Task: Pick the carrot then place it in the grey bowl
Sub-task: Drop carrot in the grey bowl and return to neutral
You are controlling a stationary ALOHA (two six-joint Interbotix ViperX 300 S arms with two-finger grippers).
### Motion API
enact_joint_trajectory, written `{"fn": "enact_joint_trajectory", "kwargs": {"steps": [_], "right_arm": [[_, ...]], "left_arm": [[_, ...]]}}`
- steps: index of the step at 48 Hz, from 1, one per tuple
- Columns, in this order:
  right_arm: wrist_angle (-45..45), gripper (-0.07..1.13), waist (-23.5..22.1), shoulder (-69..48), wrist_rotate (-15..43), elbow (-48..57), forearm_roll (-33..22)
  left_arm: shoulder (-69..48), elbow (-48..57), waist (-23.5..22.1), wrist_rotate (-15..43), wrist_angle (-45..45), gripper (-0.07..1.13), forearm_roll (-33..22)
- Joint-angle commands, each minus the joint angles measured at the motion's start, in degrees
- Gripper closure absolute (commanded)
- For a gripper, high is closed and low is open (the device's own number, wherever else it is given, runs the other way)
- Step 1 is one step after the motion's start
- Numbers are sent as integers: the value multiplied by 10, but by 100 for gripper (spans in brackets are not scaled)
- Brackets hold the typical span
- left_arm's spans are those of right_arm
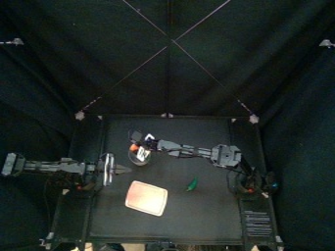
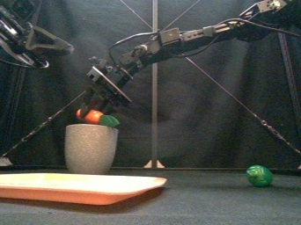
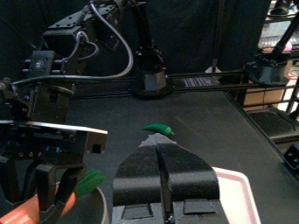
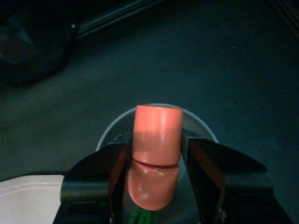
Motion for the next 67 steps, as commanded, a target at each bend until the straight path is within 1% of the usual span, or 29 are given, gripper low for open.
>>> {"fn": "enact_joint_trajectory", "kwargs": {"steps": [1,5,9,17,24,30,40,47,52,60,67], "right_arm": [[7,23,6,-19,3,-22,-12],[8,9,8,-23,6,-22,-25],[7,2,9,-25,8,-20,-33],[10,1,7,-47,8,-11,-46],[-7,1,7,-115,10,48,-79],[-50,1,15,-186,11,137,-83],[-211,1,32,-316,11,336,-72],[-304,1,40,-417,9,468,-63],[-360,1,56,-488,9,560,-62],[-406,1,91,-586,7,664,-69],[-422,1,122,-681,6,741,-75]], "left_arm": [[0,-9,0,0,-3,109,1],[0,-9,0,0,-3,109,1],[0,-9,0,1,-3,109,2],[0,-8,0,1,-3,109,2],[0,-7,0,1,0,109,2],[-3,-9,2,1,10,109,2],[-20,-7,4,1,14,109,2],[-33,-6,4,1,18,109,2],[-36,-6,5,1,20,109,1],[-37,-6,8,1,21,109,1],[-39,-6,13,1,20,109,1]]}}
